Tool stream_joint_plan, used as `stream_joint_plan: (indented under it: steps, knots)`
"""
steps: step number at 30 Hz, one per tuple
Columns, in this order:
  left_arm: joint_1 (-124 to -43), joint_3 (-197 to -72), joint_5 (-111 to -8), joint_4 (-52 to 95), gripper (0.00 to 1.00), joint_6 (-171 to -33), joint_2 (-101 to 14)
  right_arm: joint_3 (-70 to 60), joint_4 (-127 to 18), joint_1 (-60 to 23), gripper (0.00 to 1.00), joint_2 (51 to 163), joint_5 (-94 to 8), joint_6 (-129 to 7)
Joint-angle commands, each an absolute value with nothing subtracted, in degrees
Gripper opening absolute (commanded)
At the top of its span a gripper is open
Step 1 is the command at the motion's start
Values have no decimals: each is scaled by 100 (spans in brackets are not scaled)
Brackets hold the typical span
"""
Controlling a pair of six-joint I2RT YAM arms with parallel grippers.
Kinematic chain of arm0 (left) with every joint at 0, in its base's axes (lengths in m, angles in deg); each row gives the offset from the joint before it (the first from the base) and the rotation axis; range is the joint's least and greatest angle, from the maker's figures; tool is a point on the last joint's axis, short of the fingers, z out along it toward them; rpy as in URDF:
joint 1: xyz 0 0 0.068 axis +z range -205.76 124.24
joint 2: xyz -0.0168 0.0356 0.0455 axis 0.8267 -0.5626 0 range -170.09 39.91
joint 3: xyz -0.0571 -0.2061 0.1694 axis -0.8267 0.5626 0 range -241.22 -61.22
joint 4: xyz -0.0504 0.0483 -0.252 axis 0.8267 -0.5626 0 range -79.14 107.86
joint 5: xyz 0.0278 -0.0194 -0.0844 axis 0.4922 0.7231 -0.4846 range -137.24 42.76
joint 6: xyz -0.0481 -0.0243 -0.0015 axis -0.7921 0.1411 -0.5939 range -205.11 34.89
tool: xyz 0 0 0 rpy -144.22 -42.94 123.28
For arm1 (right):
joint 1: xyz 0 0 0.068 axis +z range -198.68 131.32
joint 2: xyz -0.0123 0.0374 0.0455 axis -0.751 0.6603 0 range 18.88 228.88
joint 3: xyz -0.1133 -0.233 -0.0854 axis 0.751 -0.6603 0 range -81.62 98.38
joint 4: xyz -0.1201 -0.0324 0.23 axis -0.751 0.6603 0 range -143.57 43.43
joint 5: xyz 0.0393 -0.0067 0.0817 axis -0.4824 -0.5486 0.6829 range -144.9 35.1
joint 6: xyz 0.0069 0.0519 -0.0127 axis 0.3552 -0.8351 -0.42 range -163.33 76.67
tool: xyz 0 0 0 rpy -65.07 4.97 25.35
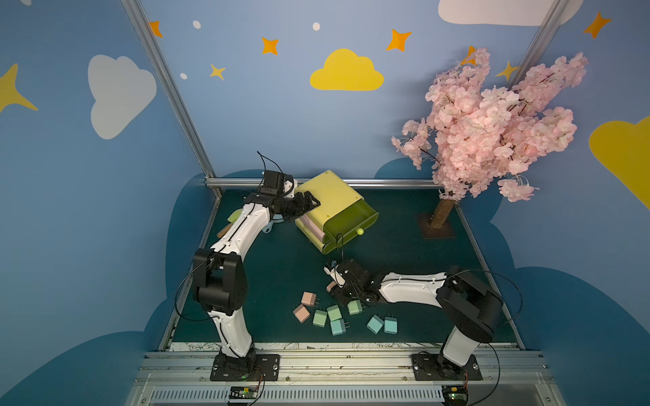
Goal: Place the plugs into the drawer by color
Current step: Pick up the plug from the center of the board, then place the plug in the drawer.
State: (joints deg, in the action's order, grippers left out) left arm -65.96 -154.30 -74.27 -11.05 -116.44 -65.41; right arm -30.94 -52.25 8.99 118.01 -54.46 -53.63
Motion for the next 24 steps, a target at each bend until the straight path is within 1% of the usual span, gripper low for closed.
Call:
stream_joint_plan:
  steps: [1, 7, 8, 9, 11, 13, 15, 17, 21, 24]
  knots:
    - [-6604, -15332, -7309, -1413, 89, -11535, -6536, -3003, -4765, 1014, 23, 11112, -5428, -5371]
    - [-6613, -15335, -7333, -1405, 89, -11537, -6555, -2974, -3471, 1157, 16, 9324, -5509, -5449]
    - [-6613, -15335, -7334, -1405, 89, -11534, -6557, -2915, -3255, 1150, 15, 9022, -5643, -5515]
    - [-6613, -15334, -7333, -1405, 89, -11542, -6565, -2865, -3135, 1152, 14, 8752, -5875, -5660]
    - [-6631, -15335, -7351, -1405, 89, -11543, -6570, -2858, -3273, 1080, 13, 8307, -6081, -5515]
    - [-6641, -15324, -7328, -1405, 89, -11526, -6556, -2575, -3180, 764, 12, 8120, -5908, -5399]
    - [-6657, -15312, -7307, -1414, 89, -11511, -6548, -1970, -2764, 300, 11, 8314, -5532, -5348]
    - [-6675, -15311, -7281, -1414, 89, -11501, -6556, -1244, -2363, -121, 11, 8758, -5186, -5234]
    - [-6692, -15330, -7282, -1438, 89, -11483, -6583, 30, -1720, -526, 11, 9828, -4783, -4973]
    - [-6701, -15329, -7265, -1449, 89, -11473, -6591, 856, -1344, -657, 13, 10526, -4708, -4793]
